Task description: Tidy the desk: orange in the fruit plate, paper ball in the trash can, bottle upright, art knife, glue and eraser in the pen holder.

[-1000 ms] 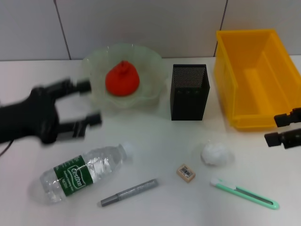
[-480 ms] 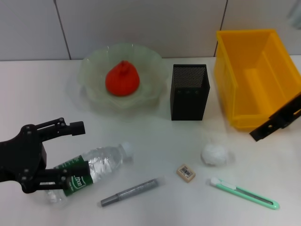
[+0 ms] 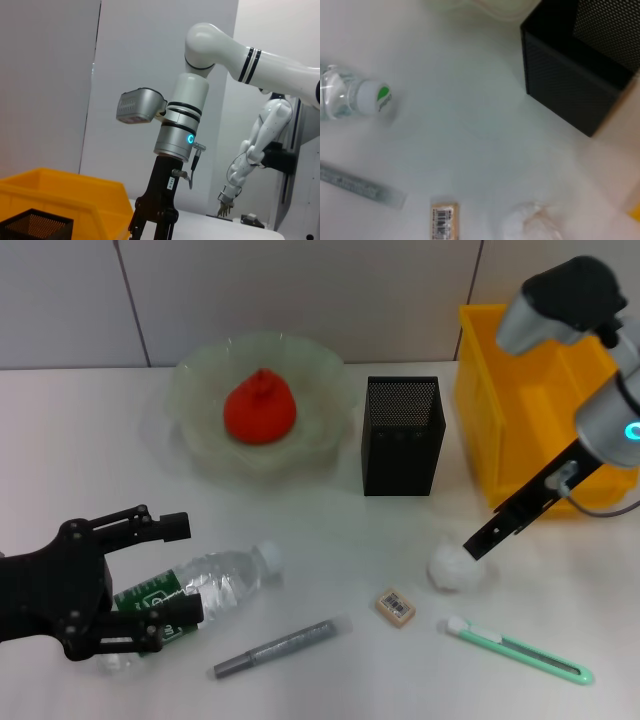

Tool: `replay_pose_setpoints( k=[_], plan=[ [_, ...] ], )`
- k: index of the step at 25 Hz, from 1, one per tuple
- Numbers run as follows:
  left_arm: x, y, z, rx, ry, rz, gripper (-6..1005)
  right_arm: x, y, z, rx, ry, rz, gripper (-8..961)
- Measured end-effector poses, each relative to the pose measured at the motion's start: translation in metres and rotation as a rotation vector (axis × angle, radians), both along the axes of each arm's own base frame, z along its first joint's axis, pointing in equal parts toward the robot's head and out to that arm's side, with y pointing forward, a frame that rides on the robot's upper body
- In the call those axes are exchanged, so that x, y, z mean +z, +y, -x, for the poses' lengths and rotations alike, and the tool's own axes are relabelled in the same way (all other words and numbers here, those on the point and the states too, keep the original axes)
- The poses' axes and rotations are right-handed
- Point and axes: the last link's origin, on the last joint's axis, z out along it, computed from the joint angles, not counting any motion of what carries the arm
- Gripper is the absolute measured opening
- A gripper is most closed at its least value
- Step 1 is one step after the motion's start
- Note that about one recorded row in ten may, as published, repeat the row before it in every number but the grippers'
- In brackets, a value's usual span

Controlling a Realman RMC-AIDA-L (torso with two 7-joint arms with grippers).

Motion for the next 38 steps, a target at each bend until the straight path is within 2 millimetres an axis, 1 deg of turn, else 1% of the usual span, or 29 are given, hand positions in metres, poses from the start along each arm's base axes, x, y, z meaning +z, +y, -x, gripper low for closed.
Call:
replay_pose_setpoints(
  k=[3, 4, 6, 9, 10, 14, 19, 29, 33, 34, 35, 38],
  plan=[
    [-0.003, 0.000, 0.002, 0.008, 0.008, -0.002, 838, -0.013, 0.001, -0.001, 0.004, -0.010, 0.021, 776],
    [-0.005, 0.001, 0.002, 0.009, 0.012, -0.002, 837, -0.022, 0.002, -0.001, 0.014, -0.021, 0.027, 776],
    [-0.005, 0.001, 0.002, 0.009, 0.012, -0.002, 836, -0.025, 0.002, 0.000, 0.019, -0.024, 0.028, 776],
    [-0.005, 0.001, 0.002, 0.009, 0.012, -0.002, 834, -0.040, 0.002, 0.002, 0.036, -0.013, 0.040, 776],
    [-0.011, 0.002, 0.003, 0.017, 0.027, -0.004, 833, -0.040, 0.002, 0.002, 0.036, -0.013, 0.040, 776],
    [-0.012, 0.001, 0.003, 0.016, 0.029, -0.005, 831, -0.051, 0.002, 0.000, 0.051, -0.051, 0.036, 777],
    [-0.015, 0.001, 0.003, 0.019, 0.032, -0.005, 828, -0.060, 0.000, 0.001, 0.064, -0.104, 0.045, 777],
    [-0.015, 0.002, 0.005, 0.030, 0.037, -0.012, 821, -0.062, 0.000, 0.000, 0.075, -0.123, 0.045, 758],
    [-0.016, 0.002, 0.005, 0.032, 0.037, -0.012, 819, -0.060, 0.000, 0.000, 0.073, -0.124, 0.047, 616],
    [-0.016, 0.001, 0.006, 0.035, 0.038, -0.014, 818, -0.056, -0.002, 0.002, 0.070, -0.122, 0.055, 581],
    [-0.016, 0.001, 0.006, 0.035, 0.038, -0.013, 817, -0.056, -0.002, 0.002, 0.070, -0.122, 0.055, 577],
    [-0.015, 0.000, 0.006, 0.033, 0.036, -0.011, 816, -0.039, -0.010, 0.013, 0.086, -0.128, 0.076, 567]
  ],
)
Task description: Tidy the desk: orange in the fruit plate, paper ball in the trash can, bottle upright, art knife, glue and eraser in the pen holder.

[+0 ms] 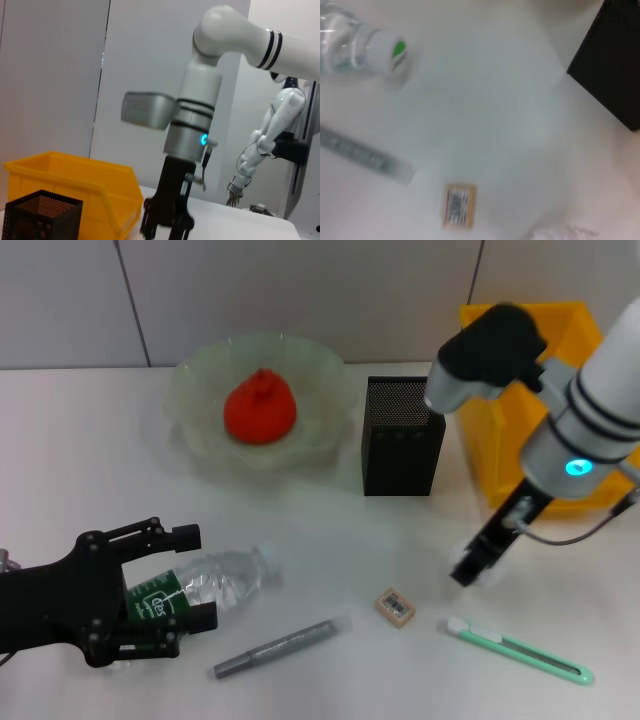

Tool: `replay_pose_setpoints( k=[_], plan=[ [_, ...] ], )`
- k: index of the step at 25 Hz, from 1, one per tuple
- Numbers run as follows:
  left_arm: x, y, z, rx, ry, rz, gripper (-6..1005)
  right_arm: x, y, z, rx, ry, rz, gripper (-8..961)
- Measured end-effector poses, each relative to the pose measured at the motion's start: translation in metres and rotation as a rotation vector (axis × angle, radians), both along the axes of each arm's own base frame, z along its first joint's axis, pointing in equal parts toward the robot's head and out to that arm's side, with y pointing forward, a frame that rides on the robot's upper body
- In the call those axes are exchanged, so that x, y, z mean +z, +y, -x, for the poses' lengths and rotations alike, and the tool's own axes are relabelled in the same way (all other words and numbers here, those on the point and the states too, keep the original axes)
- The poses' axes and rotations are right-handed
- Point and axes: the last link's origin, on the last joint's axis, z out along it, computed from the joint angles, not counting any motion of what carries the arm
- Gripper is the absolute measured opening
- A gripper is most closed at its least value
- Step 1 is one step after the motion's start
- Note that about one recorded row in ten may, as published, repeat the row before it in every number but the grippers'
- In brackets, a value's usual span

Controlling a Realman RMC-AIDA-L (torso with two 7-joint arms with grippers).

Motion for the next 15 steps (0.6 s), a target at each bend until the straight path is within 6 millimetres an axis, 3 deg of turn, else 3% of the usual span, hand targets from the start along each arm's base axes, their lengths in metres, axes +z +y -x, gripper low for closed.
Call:
replay_pose_setpoints(
  k=[1, 2, 5, 6, 7, 11, 15],
  plan=[
    [0.000, -0.001, 0.001, 0.001, 0.000, 0.001, 815, 0.019, -0.007, 0.008, 0.016, -0.013, -0.011, 564],
    [0.000, -0.001, 0.001, 0.001, 0.000, 0.001, 814, 0.019, -0.007, 0.008, 0.016, -0.013, -0.011, 560],
    [0.001, -0.002, 0.002, 0.004, 0.000, 0.001, 812, 0.057, -0.014, 0.019, 0.041, -0.042, -0.103, 555],
    [0.001, -0.003, 0.003, 0.006, 0.001, 0.001, 812, 0.079, -0.017, 0.022, 0.045, -0.062, -0.169, 556],
    [0.001, -0.003, 0.003, 0.006, 0.001, 0.001, 811, 0.079, -0.017, 0.022, 0.045, -0.062, -0.169, 558],
    [0.002, -0.004, 0.003, 0.005, -0.001, 0.005, 809, 0.119, -0.022, 0.020, 0.056, -0.077, -0.331, 564],
    [0.002, -0.005, 0.003, 0.006, -0.003, 0.006, 806, 0.128, -0.017, 0.010, 0.070, -0.053, -0.410, 570]
  ],
)
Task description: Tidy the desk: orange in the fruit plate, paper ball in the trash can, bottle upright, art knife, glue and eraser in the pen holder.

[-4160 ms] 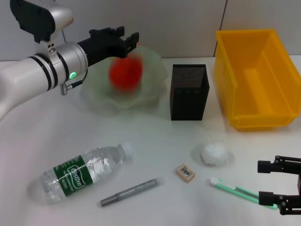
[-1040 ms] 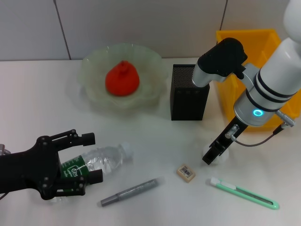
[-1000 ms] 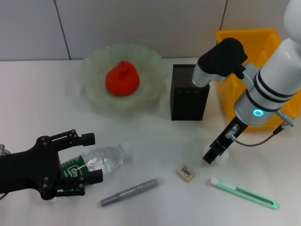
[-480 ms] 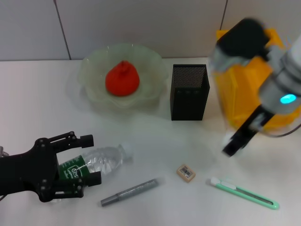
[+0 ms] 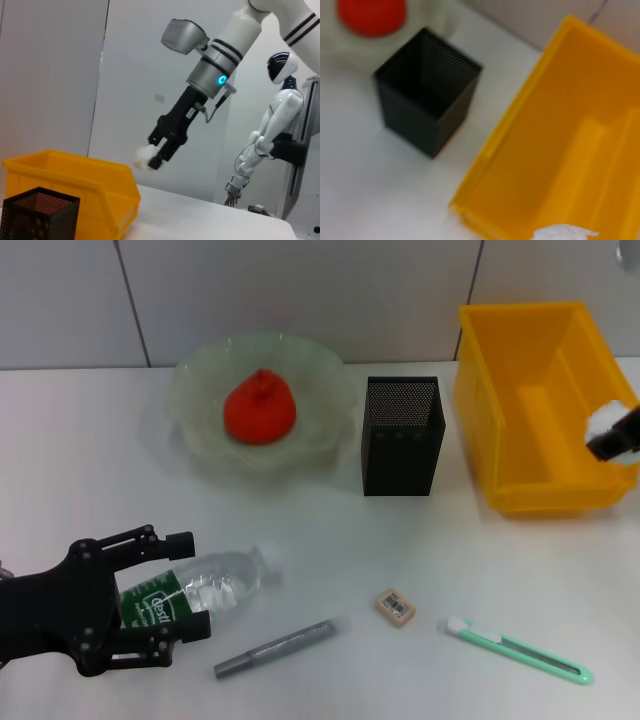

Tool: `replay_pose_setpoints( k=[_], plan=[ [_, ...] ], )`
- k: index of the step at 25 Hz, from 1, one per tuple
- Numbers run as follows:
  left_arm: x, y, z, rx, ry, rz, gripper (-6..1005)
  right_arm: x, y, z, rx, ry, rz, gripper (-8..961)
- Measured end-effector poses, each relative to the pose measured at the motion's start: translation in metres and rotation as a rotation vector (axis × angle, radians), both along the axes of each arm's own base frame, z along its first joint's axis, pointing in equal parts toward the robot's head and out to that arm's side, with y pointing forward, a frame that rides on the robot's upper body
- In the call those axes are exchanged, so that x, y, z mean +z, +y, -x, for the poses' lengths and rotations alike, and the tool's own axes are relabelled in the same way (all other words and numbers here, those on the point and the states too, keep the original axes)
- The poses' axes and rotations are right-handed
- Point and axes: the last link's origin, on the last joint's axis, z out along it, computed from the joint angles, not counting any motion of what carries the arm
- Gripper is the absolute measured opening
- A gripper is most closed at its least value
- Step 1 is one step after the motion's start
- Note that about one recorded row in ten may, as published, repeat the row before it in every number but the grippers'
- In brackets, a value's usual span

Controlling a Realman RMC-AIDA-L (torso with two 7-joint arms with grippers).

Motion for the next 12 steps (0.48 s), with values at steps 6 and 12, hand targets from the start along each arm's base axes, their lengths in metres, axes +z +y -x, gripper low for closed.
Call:
replay_pose_setpoints(
  k=[6, 12],
  plan=[
    [0.000, 0.001, 0.000, 0.011, -0.001, 0.001, 802, -0.013, 0.027, -0.037, 0.068, 0.028, -0.114, 580],
    [0.002, 0.002, 0.001, 0.019, -0.001, -0.012, 798, -0.033, 0.042, -0.048, 0.117, 0.083, -0.117, 589]
  ],
)
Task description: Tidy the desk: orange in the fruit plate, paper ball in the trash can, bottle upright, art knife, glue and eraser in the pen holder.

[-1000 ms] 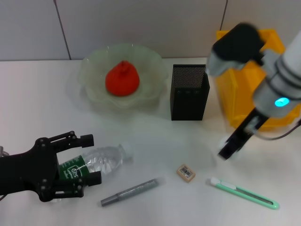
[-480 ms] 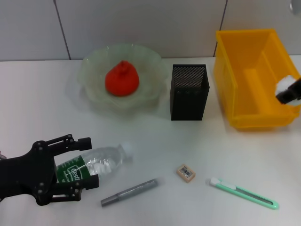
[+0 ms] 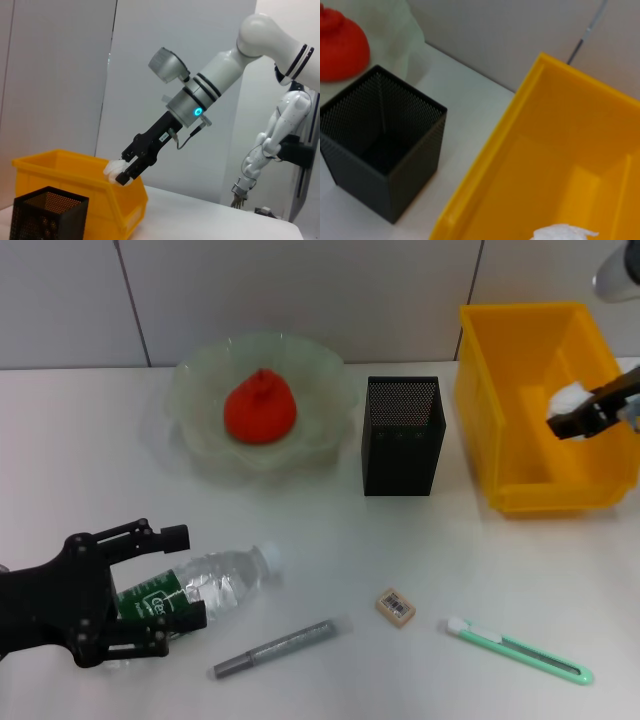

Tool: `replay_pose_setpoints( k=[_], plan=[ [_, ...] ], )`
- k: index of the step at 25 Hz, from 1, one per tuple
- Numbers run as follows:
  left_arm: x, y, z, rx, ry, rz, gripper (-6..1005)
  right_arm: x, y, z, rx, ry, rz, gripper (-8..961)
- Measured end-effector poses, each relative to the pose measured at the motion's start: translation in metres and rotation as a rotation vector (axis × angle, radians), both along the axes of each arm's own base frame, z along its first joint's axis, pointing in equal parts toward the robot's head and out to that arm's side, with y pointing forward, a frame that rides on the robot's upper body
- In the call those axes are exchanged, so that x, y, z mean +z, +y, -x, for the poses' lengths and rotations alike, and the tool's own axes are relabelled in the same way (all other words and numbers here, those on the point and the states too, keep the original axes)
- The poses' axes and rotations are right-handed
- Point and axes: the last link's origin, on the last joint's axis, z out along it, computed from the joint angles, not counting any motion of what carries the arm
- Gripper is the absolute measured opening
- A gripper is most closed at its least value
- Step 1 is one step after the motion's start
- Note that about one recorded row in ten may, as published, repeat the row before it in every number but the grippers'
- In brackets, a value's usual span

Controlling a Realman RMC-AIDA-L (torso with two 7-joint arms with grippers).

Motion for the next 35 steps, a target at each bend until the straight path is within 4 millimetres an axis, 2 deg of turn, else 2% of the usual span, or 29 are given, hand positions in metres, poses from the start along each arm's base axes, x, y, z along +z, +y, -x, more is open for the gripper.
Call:
replay_pose_setpoints(
  k=[5, 13, 16, 18, 19, 21, 23, 24, 25, 29, 32, 34, 35],
  plan=[
    [0.002, -0.001, 0.002, 0.013, -0.007, -0.014, 795, -0.004, 0.007, -0.001, 0.011, 0.011, -0.016, 597],
    [0.003, -0.001, 0.003, 0.014, -0.008, -0.017, 790, 0.000, 0.005, 0.001, 0.008, 0.010, -0.013, 785],
    [0.002, -0.001, 0.002, 0.015, -0.005, -0.016, 788, 0.003, -0.004, 0.007, -0.006, 0.001, 0.029, 818],
    [0.003, 0.000, 0.002, 0.018, -0.003, -0.017, 787, 0.008, -0.014, 0.013, -0.019, 0.000, 0.067, 840],
    [0.005, 0.002, 0.003, 0.026, -0.001, -0.024, 786, 0.013, -0.027, 0.021, -0.018, 0.015, 0.115, 839],
    [0.006, 0.003, 0.003, 0.031, 0.001, -0.028, 785, 0.014, -0.033, 0.024, -0.011, 0.027, 0.139, 837],
    [0.009, 0.005, 0.004, 0.038, 0.004, -0.032, 784, 0.017, -0.047, 0.028, 0.023, 0.090, 0.197, 835],
    [0.011, 0.007, 0.003, 0.043, 0.008, -0.033, 783, 0.018, -0.061, 0.029, 0.077, 0.180, 0.252, 834],
    [0.013, 0.009, 0.002, 0.049, 0.016, -0.031, 783, 0.018, -0.061, 0.029, 0.077, 0.180, 0.252, 834],
    [0.026, 0.021, -0.006, 0.066, 0.094, -0.014, 780, 0.019, -0.085, 0.015, 0.212, 0.346, 0.319, 834],
    [0.036, 0.033, -0.022, 0.075, 0.182, 0.000, 778, 0.017, -0.100, -0.008, 0.280, 0.444, 0.342, 834],
    [0.044, 0.045, -0.044, 0.067, 0.306, -0.004, 777, 0.012, -0.109, -0.025, 0.322, 0.493, 0.351, 834],
    [0.044, 0.045, -0.044, 0.067, 0.306, -0.004, 776, 0.009, -0.114, -0.033, 0.346, 0.517, 0.351, 834]
  ],
)
